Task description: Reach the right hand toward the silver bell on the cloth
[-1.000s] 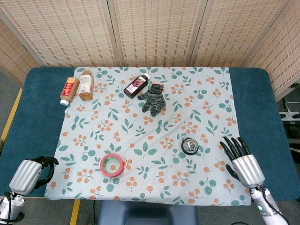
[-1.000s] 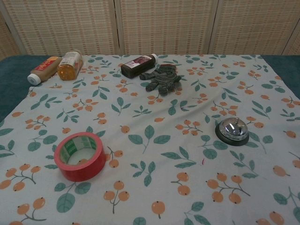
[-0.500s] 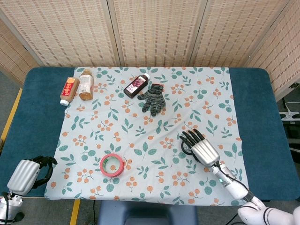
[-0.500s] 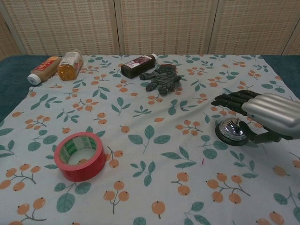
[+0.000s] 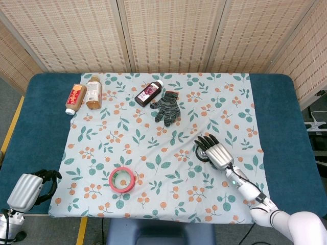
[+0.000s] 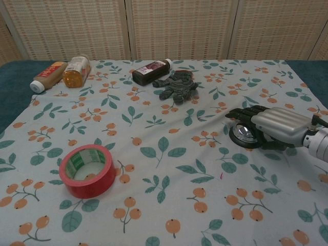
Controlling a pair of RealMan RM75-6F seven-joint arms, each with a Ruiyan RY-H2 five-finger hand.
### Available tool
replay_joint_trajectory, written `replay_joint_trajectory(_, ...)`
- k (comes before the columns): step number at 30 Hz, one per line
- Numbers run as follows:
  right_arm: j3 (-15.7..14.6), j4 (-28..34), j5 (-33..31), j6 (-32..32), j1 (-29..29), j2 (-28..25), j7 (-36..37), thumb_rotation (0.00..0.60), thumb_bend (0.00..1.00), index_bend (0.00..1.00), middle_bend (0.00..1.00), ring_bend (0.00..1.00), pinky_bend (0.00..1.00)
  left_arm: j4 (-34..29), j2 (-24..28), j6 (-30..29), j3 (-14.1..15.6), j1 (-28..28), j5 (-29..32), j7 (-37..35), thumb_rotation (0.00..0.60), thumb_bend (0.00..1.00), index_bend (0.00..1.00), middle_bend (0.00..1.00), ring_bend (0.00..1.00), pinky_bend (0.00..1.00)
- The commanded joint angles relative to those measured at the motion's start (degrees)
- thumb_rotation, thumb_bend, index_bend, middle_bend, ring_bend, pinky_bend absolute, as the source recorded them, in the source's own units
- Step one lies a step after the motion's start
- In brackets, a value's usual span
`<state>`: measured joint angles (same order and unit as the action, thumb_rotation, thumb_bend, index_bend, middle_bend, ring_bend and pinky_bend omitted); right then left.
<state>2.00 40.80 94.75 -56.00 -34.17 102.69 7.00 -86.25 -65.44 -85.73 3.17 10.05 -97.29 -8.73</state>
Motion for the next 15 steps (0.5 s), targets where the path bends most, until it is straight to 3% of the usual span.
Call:
replay_joint_trajectory(1,-1.54,-1.74,1.27,-3.35,-0.52,1.08,2.74,0.600,0.78,0.00,0.00,0.00,0.00,0.00,0.06,0.02,-0.06,-0.01,0.11,-0.19,0.600,0.56,0.45,0.55,0.51,0.73)
replay_joint_trajectory(4,-2.12,1.69,2.30,-8.18,0.61,-1.47,1.19,0.600,0.78,0.00,0.00,0.00,0.00,-0.07,0.14,-0.22,-0.01,-0.04,-0.18,-0.23,0.600,0.56,0.45,0.55,0.51,0.73)
replay_joint_trajectory(11,-3.25,19.94,4.07,-21.16,6.99,-13.99,-13.92,0.600,0.80,0.00,0.00,0.00,0.00,-0.30,0.15,-0.28,0.14,-0.09,-0.51,0.12,0.600,0.56,0.45,0.55,0.51,0.73)
replay_joint_trajectory(15,-3.96,25.17,3.59,-23.07,9.38,-17.98,-17.96,0.600,0.80,0.00,0.00,0.00,0.00,-0.38,0.15,-0.29,0.12,-0.11,-0.48,0.29,0.600,0.56,0.45,0.55,0.51,0.73)
